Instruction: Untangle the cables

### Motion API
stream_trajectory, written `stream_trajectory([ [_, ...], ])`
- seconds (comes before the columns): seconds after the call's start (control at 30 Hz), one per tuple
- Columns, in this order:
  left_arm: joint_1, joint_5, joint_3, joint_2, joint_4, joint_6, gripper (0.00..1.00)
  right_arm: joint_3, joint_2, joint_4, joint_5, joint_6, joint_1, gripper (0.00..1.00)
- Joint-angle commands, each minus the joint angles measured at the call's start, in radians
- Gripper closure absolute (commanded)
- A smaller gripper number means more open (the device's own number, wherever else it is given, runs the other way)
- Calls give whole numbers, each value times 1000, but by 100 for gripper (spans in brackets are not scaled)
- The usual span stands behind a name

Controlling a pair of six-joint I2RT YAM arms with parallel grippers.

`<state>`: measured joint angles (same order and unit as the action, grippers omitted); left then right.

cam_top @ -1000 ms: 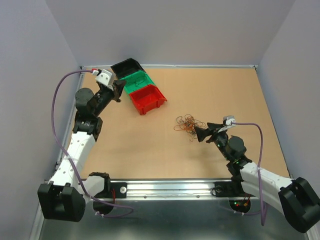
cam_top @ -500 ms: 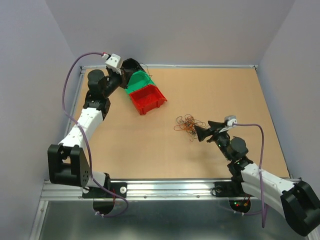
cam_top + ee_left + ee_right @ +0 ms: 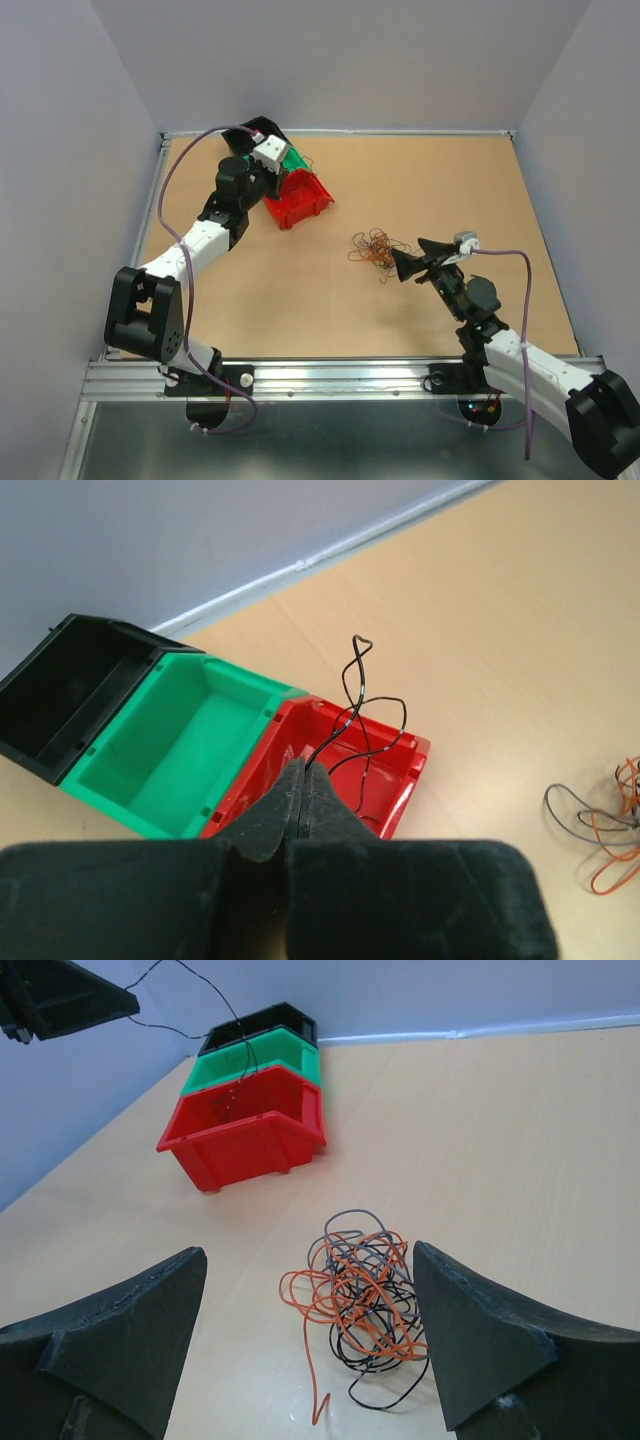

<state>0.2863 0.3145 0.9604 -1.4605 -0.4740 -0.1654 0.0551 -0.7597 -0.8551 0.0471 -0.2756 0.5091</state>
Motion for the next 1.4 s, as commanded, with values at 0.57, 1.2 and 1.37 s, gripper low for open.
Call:
stream_trajectory([
  [0.57, 94, -543, 221, -107, 377, -321, 100, 2, -87, -62, 4, 9, -3, 11],
  [1.2, 180, -641, 408, -546, 457, -330, 100, 34, -168, -64, 37, -16, -4, 11],
  [1.37, 175, -617, 393, -526, 446, -322, 100, 81, -286, -56, 48, -34, -4, 11],
])
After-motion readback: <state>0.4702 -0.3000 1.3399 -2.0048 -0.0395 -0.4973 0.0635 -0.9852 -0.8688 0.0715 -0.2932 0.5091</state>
